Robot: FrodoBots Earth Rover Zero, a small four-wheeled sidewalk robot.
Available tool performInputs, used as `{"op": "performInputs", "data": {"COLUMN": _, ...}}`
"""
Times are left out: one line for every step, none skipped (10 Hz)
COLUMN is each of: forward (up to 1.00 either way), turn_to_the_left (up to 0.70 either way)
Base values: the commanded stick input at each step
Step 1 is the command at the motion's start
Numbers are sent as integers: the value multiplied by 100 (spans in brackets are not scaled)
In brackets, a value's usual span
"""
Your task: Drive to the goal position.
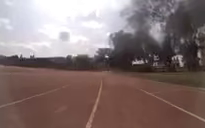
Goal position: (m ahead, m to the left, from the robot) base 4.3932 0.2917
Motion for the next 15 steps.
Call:
{"op": "performInputs", "data": {"forward": 70, "turn_to_the_left": 0}}
{"op": "performInputs", "data": {"forward": 70, "turn_to_the_left": 0}}
{"op": "performInputs", "data": {"forward": 70, "turn_to_the_left": 0}}
{"op": "performInputs", "data": {"forward": 70, "turn_to_the_left": 0}}
{"op": "performInputs", "data": {"forward": 70, "turn_to_the_left": 0}}
{"op": "performInputs", "data": {"forward": 70, "turn_to_the_left": 0}}
{"op": "performInputs", "data": {"forward": 70, "turn_to_the_left": 0}}
{"op": "performInputs", "data": {"forward": 70, "turn_to_the_left": 0}}
{"op": "performInputs", "data": {"forward": 70, "turn_to_the_left": 0}}
{"op": "performInputs", "data": {"forward": 70, "turn_to_the_left": 0}}
{"op": "performInputs", "data": {"forward": 70, "turn_to_the_left": 0}}
{"op": "performInputs", "data": {"forward": 70, "turn_to_the_left": 0}}
{"op": "performInputs", "data": {"forward": 70, "turn_to_the_left": 0}}
{"op": "performInputs", "data": {"forward": 70, "turn_to_the_left": 0}}
{"op": "performInputs", "data": {"forward": 70, "turn_to_the_left": 0}}
